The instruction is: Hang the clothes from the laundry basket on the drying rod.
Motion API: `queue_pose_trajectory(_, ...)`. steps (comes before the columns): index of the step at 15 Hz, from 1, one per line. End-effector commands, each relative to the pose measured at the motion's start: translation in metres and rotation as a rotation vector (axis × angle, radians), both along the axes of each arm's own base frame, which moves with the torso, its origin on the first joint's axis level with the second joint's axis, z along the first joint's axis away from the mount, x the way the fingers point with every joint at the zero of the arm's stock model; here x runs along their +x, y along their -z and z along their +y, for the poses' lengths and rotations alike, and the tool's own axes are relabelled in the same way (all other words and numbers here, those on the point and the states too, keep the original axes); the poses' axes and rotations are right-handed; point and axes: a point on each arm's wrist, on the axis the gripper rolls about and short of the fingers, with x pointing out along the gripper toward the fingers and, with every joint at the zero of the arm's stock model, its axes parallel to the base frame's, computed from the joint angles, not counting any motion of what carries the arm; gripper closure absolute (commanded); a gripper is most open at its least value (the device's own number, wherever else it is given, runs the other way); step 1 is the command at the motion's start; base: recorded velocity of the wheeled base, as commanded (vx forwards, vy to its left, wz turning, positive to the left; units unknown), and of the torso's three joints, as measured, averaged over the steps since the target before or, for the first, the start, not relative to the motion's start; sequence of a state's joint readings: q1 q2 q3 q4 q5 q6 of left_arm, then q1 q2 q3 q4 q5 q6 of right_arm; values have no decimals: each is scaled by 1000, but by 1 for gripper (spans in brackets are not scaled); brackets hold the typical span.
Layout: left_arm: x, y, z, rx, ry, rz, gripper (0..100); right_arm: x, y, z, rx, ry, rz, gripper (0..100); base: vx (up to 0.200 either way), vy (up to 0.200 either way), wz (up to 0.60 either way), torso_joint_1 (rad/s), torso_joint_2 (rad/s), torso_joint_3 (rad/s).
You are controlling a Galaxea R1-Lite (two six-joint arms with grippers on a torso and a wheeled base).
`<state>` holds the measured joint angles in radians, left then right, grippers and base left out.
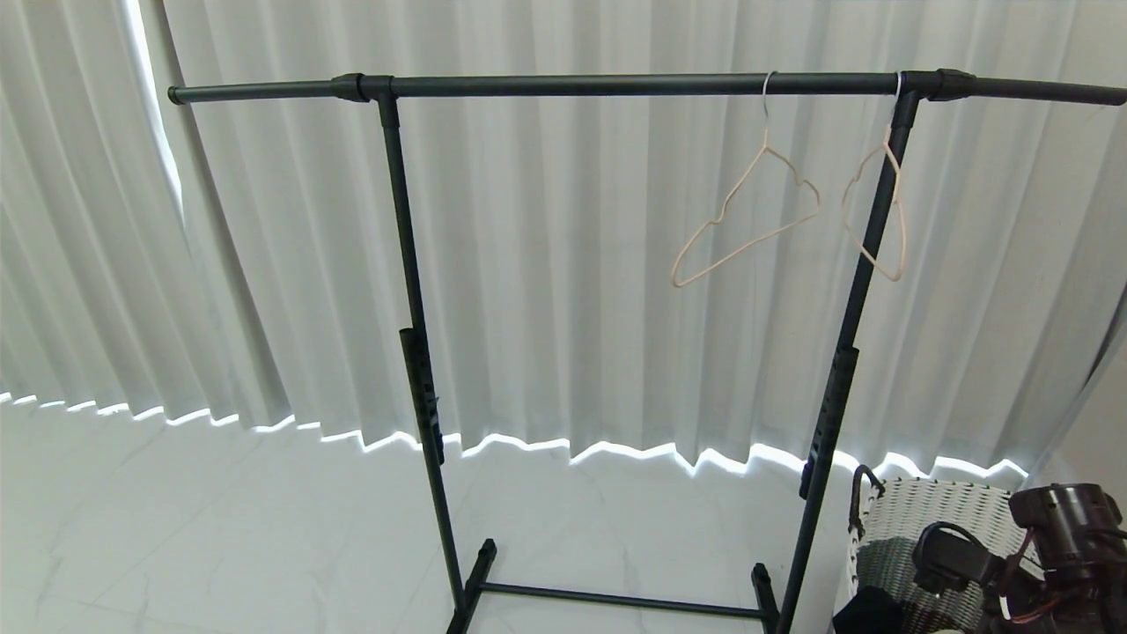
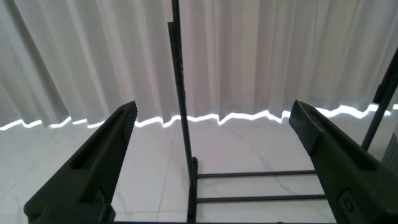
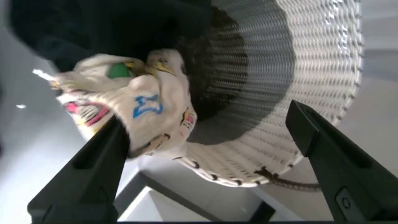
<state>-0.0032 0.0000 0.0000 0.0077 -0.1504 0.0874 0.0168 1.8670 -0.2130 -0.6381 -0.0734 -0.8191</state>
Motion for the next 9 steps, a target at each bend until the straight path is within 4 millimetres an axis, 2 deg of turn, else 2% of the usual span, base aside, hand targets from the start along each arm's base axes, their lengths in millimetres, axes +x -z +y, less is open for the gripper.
queue_pose_trajectory(1,0,0,0,0,0,0,0,-7,13,-1,-6,5,45,100,0,0,0,0,0,0)
queue_pose_trajectory(4,0,0,0,0,0,0,0,-15,9,-1,14,34,12,100,0,0,0,0,0,0)
queue_pose_trajectory(7,0,0,0,0,0,0,0,-52,-11,-1,54,66,-57,100,0,0,0,0,0,0)
queue_pose_trajectory(9,0,0,0,0,0,0,0,-61,-32,-1,97,83,-190,100,0,0,0,0,0,0)
